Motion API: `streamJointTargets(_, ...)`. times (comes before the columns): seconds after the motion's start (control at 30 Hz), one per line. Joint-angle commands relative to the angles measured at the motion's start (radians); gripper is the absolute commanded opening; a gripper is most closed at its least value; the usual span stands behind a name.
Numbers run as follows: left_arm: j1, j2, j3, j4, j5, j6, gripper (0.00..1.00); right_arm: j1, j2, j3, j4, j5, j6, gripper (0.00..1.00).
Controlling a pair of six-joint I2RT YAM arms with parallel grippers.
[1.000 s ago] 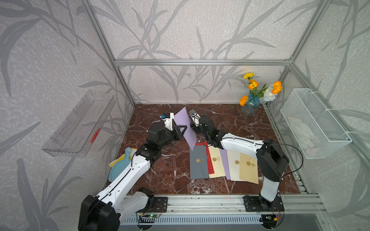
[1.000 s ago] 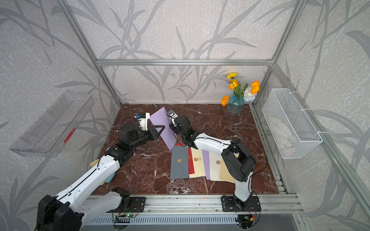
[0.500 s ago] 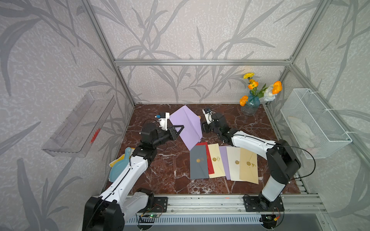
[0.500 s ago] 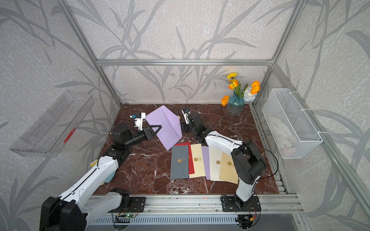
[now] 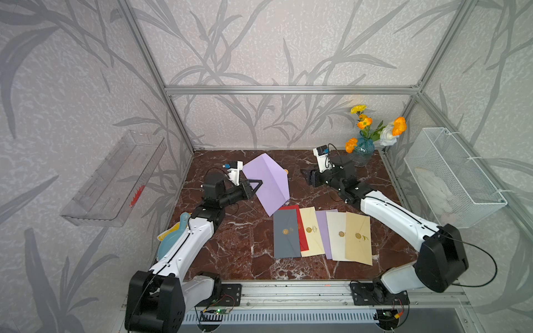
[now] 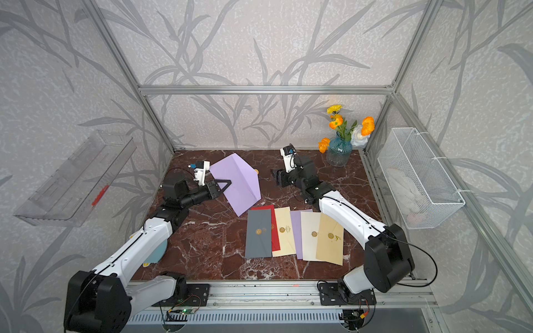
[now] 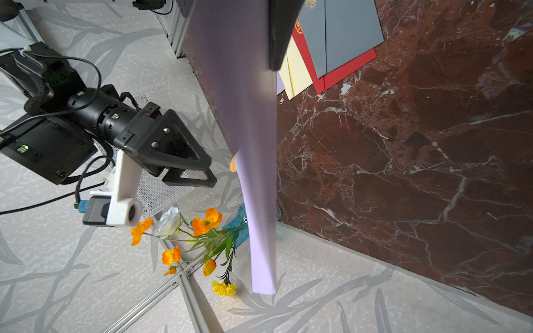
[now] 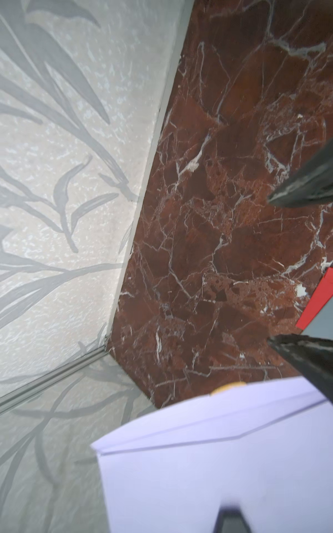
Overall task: Open the envelope
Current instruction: Open the envelope flap on the envelope, then place the envelope at the center of the board.
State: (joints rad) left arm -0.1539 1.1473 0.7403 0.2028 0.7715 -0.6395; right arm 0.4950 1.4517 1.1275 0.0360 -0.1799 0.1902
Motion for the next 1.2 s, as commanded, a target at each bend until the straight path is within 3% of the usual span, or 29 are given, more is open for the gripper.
streamJointTargets(0.0, 0.009, 0.017, 0.027, 0.083, 0.061, -0.035, 0.0, -0.002, -0.022, -0.019, -0.014, -0.256, 0.047, 0.7)
streamJointTargets(0.2, 0.025, 0.049, 0.023, 0.259, 0.129, -0.145, 0.0, -0.002, 0.029, -0.04, 0.09, -0.445, 0.097, 0.68)
streamJointTargets(0.57, 0.029, 0.069, 0.01, 0.42, 0.183, -0.227, 0.0, -0.001, 0.105, -0.036, 0.282, -0.635, 0.252, 0.6)
streamJointTargets(0.73, 0.031, 0.101, 0.011, 0.47, 0.203, -0.269, 0.0, -0.002, 0.127, -0.024, 0.329, -0.694, 0.287, 0.47)
streamJointTargets(1.0, 0.03, 0.092, 0.006, 0.438, 0.206, -0.248, 0.0, -0.002, 0.145, 0.015, 0.284, -0.719, 0.258, 0.11)
streamJointTargets(1.17, 0.031, 0.09, 0.015, 0.397, 0.193, -0.224, 0.0, -0.002, 0.163, 0.018, 0.306, -0.744, 0.277, 0.0)
